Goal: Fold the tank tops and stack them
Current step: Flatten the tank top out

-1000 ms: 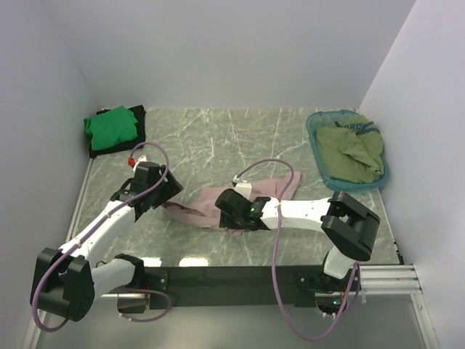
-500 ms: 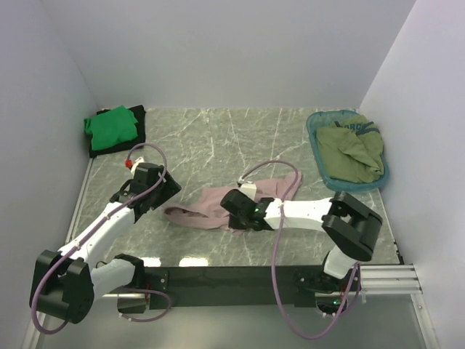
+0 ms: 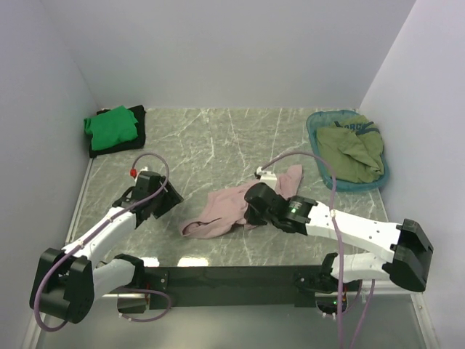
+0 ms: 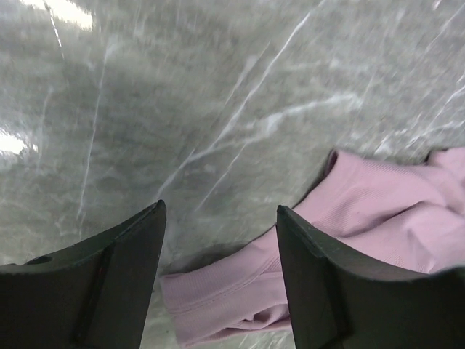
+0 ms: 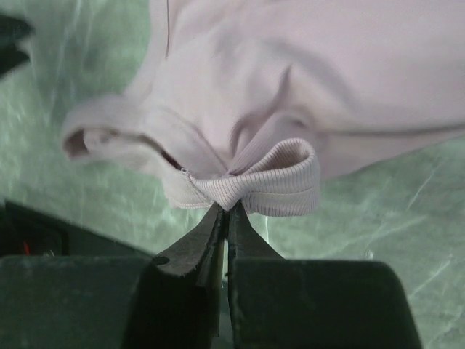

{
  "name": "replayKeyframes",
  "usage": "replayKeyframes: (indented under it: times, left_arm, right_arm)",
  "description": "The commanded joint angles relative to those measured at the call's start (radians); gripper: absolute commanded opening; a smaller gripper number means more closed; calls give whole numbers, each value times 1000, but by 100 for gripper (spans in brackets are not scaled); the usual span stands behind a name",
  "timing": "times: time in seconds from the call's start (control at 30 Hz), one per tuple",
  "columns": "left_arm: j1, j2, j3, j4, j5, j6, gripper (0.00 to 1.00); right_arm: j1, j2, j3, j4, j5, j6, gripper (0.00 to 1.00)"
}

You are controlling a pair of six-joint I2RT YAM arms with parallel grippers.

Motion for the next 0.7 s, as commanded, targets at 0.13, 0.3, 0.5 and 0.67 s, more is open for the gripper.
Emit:
replayKeyframes:
  times: [0.13,0.3,0.5,0.67]
  left_arm:
    - [-34,9,-57,41,89,22,67]
    - [-100,41,-51,32,97,18,65]
    - [-156,20,-42,-76,89,-3,62]
    - [-216,25,-25,-175,94,-81,64]
  right_arm:
    - [146,-67,-177,-65,-157,34,0]
    - [296,-96,-297,-111,-190,186,0]
    - [317,-131,-340,-160,-138,279,22]
    - [315,-142,-323,-157,-76,304,41]
